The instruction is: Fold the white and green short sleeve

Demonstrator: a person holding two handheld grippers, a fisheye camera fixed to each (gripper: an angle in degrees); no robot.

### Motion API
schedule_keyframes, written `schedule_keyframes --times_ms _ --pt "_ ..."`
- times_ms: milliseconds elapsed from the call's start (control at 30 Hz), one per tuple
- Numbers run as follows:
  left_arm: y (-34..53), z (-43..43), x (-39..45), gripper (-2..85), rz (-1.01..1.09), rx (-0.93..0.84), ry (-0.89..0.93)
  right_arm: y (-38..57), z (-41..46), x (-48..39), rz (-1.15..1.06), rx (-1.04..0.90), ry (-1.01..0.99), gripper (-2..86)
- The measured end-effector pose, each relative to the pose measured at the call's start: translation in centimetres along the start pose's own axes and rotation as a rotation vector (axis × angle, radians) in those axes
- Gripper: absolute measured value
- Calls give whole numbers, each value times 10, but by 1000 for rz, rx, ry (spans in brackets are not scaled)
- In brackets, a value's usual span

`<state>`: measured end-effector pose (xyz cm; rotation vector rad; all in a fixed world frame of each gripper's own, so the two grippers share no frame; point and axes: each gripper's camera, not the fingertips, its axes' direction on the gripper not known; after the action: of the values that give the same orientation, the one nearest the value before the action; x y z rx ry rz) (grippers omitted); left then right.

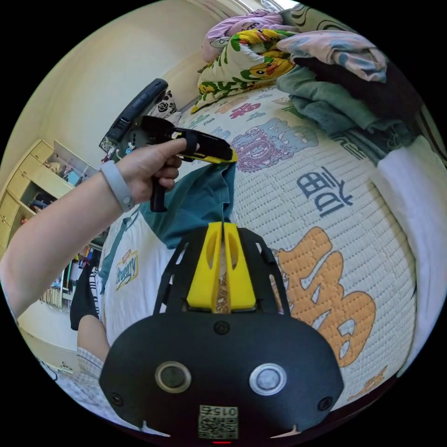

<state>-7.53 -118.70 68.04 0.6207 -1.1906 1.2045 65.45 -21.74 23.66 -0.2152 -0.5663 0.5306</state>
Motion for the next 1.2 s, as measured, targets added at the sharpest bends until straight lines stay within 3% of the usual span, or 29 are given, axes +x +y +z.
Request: schedule_keyframes --times_ms 233,367,500,633,767,867,1033,1200 --pt "49 -105 -45 8 -63 275 133 24 -15 -23 -99 97 -59 -9" --pt "139 -201 -110 5 -119 473 209 53 -19 -81 -285 131 -55 -10" --pt "250 -253 -184 5 -267 565 246 93 25 -151 -493 0 -89 -10" --pt "344 -256 -245 6 -527 591 312 135 93 -191 -583 -163 -102 -9" --pt "407 -252 -283 19 -715 544 346 177 161 -208 -605 -304 9 -6" --pt "437 -271 -294 36 -820 586 379 194 170 -203 -591 -274 0 -2" --pt "426 -327 -282 45 -678 581 325 191 193 -177 -469 -193 -37 -3" --pt "390 -355 -265 40 -551 376 190 204 280 -195 -512 -316 -59 -6"
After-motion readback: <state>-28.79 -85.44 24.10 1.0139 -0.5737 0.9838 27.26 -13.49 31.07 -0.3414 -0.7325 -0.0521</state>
